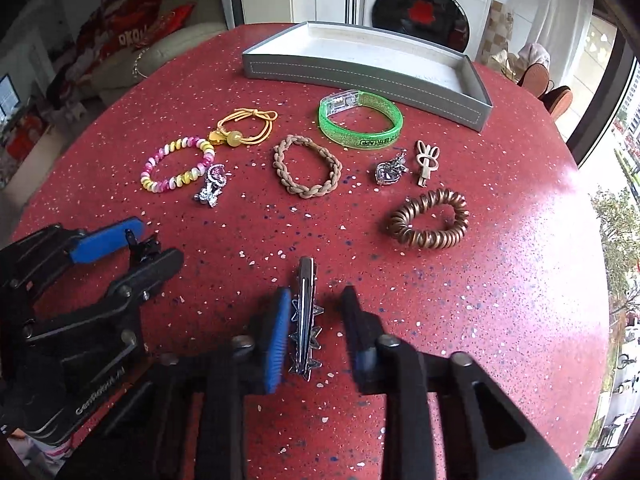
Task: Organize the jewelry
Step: 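Grasp the silver rhinestone barrette with the right tool while the left tool grasps the black claw clip, then carry both clips over the white tray and open the right tool to drop the barrette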
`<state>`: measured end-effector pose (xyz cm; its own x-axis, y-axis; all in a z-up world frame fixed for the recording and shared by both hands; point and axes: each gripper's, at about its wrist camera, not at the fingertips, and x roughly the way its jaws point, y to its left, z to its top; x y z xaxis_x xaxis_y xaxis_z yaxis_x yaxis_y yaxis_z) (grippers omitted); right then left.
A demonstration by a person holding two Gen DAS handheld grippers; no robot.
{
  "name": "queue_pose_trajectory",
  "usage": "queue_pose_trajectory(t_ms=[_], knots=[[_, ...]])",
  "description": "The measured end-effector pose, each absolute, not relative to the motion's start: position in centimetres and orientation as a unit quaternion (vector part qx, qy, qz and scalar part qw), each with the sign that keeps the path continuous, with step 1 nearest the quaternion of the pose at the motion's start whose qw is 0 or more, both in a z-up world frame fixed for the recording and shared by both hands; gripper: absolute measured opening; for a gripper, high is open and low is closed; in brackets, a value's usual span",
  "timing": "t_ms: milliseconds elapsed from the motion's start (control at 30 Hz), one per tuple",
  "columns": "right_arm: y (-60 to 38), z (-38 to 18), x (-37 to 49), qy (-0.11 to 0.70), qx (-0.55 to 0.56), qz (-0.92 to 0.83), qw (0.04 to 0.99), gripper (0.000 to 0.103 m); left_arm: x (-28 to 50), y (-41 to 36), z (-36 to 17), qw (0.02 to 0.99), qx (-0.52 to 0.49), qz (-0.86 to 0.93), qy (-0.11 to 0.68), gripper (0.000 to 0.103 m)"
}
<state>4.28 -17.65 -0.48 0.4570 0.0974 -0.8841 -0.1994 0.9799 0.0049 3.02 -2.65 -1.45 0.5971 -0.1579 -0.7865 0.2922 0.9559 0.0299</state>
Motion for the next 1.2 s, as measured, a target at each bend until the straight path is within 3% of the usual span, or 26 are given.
queue_pose_trajectory(t_ms=[33, 467, 1200], knots=[[-17.7, -0.4, 4.3, 0.514, -0.048, 0.089, 0.852, 0.019, 3.1, -2.8, -1.4, 0.889, 0.077, -0.130, 0.432, 0.045], [-23.0, 1.4, 5.8, 0.509, 0.072, 0.124, 0.849, 0.014, 3.6, -0.9, 0.2, 0.886, 0.015, -0.145, 0.441, 0.045], [-25.0, 2.9, 5.5, 0.489, 0.117, 0.128, 0.855, 0.010, 4.4, -0.8, 0.8, 0.885, 0.003, -0.138, 0.445, 0.043]])
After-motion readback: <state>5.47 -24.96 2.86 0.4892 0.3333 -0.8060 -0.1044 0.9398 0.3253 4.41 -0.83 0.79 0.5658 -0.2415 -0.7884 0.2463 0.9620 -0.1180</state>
